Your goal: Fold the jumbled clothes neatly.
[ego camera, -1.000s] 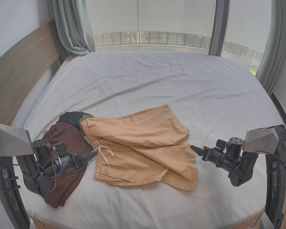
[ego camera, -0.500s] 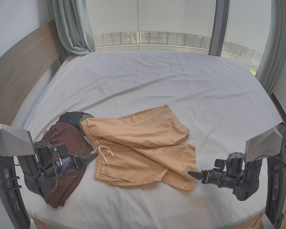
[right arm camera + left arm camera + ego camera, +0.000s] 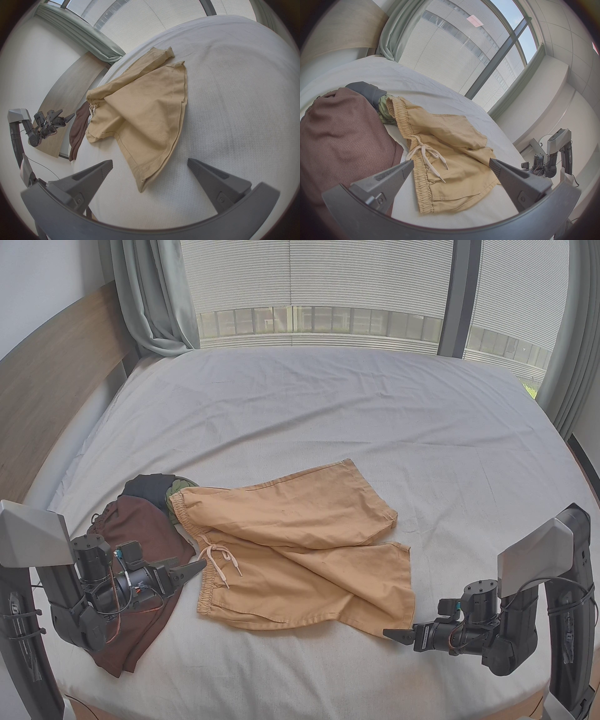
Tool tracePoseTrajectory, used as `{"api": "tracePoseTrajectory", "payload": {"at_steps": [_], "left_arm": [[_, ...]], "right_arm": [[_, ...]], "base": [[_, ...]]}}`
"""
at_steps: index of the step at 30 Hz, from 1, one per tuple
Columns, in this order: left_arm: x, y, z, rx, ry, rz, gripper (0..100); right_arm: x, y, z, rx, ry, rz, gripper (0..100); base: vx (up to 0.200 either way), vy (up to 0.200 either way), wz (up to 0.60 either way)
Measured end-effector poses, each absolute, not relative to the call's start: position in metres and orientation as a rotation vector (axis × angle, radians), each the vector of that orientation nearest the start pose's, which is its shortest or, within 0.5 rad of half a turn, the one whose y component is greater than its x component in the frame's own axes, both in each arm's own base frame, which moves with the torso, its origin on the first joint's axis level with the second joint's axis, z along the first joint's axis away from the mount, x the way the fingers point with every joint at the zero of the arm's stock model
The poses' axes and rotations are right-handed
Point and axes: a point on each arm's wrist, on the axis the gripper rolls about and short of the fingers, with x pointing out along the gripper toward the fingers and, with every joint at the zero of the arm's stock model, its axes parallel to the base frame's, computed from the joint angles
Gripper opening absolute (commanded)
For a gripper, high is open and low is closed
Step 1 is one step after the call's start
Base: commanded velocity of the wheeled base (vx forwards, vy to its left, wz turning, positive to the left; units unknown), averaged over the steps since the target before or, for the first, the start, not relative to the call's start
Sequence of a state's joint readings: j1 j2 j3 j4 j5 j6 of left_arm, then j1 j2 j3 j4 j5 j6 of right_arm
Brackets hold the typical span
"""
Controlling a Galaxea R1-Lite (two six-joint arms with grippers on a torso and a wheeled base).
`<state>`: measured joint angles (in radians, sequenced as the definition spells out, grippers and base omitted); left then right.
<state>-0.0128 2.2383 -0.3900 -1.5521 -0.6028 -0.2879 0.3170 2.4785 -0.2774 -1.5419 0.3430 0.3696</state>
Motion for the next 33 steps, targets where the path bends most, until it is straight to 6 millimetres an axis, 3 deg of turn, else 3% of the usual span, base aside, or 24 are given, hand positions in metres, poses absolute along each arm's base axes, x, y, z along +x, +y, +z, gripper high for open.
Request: {"api": "tracePoseTrajectory", "payload": {"at_steps": [1,16,33], "left_arm": [[0.305,-0.017,0.018,-0.365,0.375,-0.566,100],[0.305,-0.016,0.016,-0.366,0.381,-0.565,100],[0.303,-0.014,-0.001,-0.367,0.434,-0.551,100]], "right_arm": [[0.258,0.093,-0.063,0.351,0.782,0.505,0],[0.257,0.093,-0.065,0.350,0.794,0.501,0],[0.253,0.068,-0.067,0.268,0.792,0.461,0]], "base": [[0.000,0.000,0.00],[0.000,0.000,0.00],[0.000,0.000,0.00]]}}
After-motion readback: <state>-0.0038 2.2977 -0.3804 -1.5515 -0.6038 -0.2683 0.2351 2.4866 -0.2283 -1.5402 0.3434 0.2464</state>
